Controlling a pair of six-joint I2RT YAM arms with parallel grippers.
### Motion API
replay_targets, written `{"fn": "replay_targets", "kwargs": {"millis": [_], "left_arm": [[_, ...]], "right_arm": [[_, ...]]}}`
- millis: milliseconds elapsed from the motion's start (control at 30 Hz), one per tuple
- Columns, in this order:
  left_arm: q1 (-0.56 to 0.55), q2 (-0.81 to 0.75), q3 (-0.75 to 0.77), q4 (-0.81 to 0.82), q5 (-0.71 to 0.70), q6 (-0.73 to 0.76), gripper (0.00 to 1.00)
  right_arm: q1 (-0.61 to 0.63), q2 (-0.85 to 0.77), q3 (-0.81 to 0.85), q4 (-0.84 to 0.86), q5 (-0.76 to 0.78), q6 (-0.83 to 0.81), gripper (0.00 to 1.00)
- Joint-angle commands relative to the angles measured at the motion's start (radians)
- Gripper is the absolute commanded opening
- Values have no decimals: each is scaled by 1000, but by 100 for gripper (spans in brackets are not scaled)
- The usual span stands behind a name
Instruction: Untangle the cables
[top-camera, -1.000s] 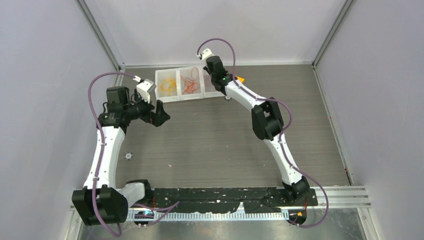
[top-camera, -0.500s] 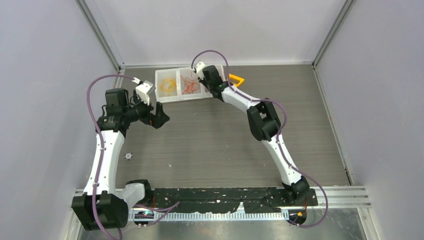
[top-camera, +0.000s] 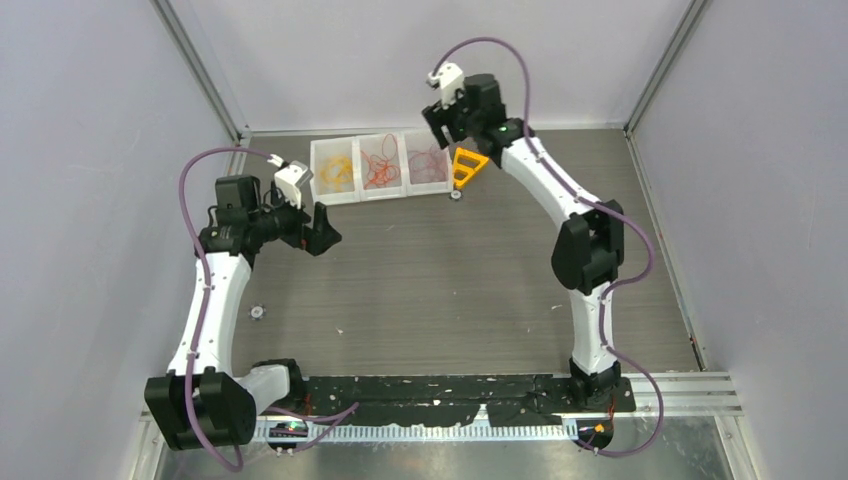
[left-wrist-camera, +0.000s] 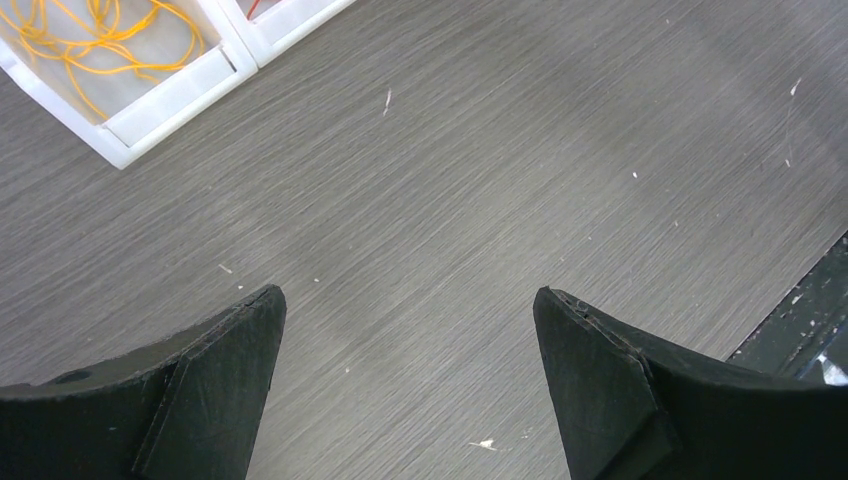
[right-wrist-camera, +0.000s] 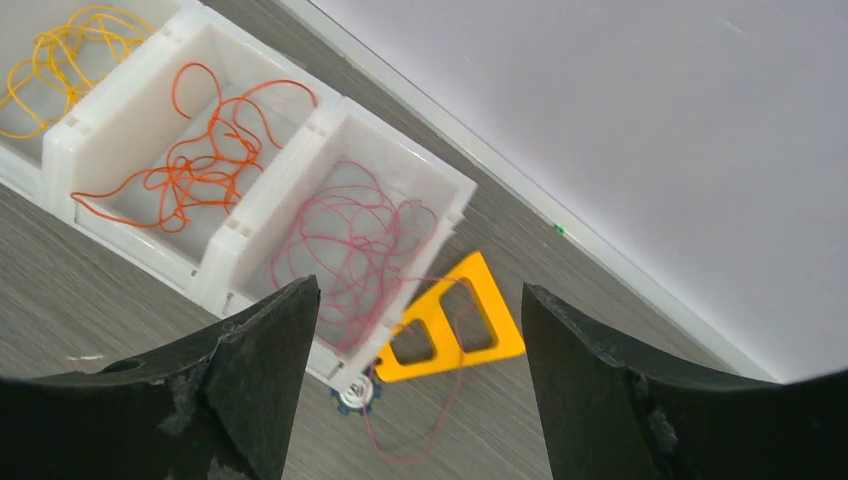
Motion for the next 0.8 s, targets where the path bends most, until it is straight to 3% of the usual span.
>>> {"fn": "replay_targets", "kwargs": {"millis": [0,167,433,767], "left_arm": [[8,11,43,31,36,-29,97],[8,18,45,34,40,-36,97],[8,27,59,9,36,-30,96],[8,13,39,-11,17,-26,97]], "right_arm": [[-118,-40,21,-216,-184,81,79],[-208,58,88,-360,-199,172,69],[-252,92,-20,-294,-177,403,62],[-256,156,-90,-275,-201,626,63]]}}
